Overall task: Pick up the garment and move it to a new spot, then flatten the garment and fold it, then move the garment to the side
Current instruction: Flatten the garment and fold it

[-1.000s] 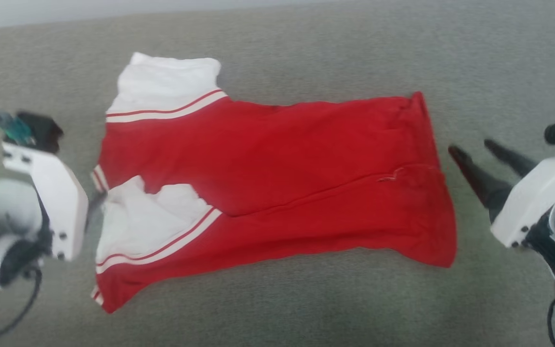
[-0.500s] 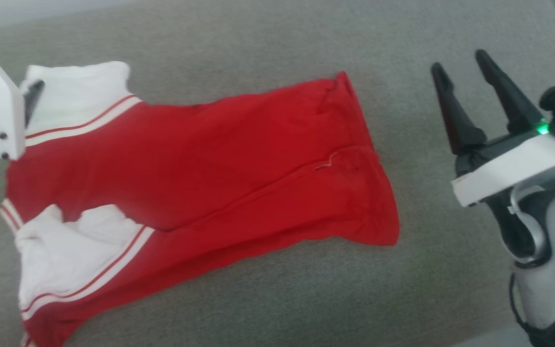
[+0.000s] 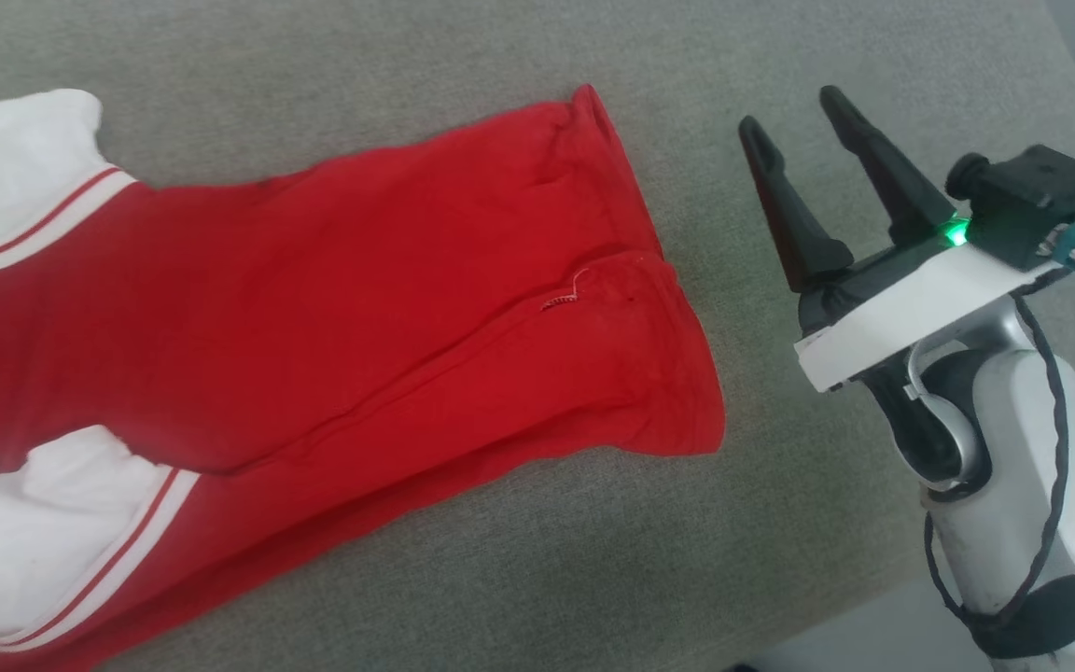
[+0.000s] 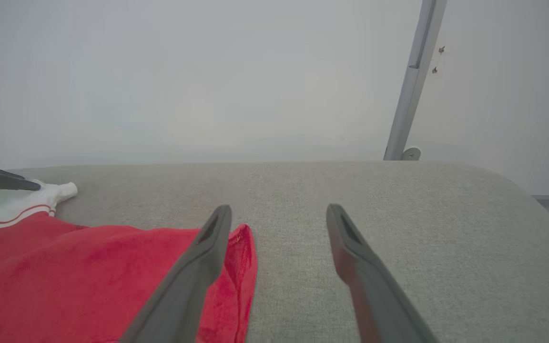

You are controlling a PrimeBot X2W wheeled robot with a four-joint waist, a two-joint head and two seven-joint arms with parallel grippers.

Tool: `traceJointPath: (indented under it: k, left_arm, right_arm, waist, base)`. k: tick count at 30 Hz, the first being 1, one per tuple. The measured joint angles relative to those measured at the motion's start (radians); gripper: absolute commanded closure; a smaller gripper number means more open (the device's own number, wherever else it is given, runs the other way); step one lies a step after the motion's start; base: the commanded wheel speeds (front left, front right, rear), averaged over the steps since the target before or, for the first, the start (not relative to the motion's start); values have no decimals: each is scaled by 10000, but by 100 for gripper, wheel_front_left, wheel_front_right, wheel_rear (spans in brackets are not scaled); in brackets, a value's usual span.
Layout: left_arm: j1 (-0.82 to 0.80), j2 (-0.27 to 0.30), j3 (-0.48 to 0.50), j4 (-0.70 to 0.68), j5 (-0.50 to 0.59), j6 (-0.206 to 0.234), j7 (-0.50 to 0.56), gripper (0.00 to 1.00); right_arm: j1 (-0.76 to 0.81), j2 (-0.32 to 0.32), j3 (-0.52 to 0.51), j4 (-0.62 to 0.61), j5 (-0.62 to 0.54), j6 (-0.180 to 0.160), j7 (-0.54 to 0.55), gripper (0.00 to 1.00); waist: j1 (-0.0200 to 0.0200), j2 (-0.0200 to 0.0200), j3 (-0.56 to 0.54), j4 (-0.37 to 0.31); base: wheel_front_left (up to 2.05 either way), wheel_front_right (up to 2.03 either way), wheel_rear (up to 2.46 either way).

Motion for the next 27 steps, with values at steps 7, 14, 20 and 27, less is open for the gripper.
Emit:
traceJointPath:
  k: [7,14,20,27]
  left_arm:
    - [-504,-104,-81,1045,-94,73,968,58]
    - [-1024,-523,-109,1185,-257,230,1695,100]
    - [-1519,-991,-253,1064,-102,144,1626,100]
    - [-2083,-1703,-433,1108,67,42,1436,100]
  right_arm:
    - [-234,-151,387,77,336,0,401,0]
    - [-645,-186,566,322,761,0,1243,0]
    - [-1803,-405,1083,949,940,0,2290,0]
    - [-3196,-508,1634,2523,1001,0,3728,0]
  waist:
    - [0,1,407,-196]
    - [0,1,650,36]
    - [0,0,864,472]
    - [0,0,1118,1058]
  base:
    - [0,0,0]
    - [0,0,0]
    - [0,0,0]
    - [0,0,0]
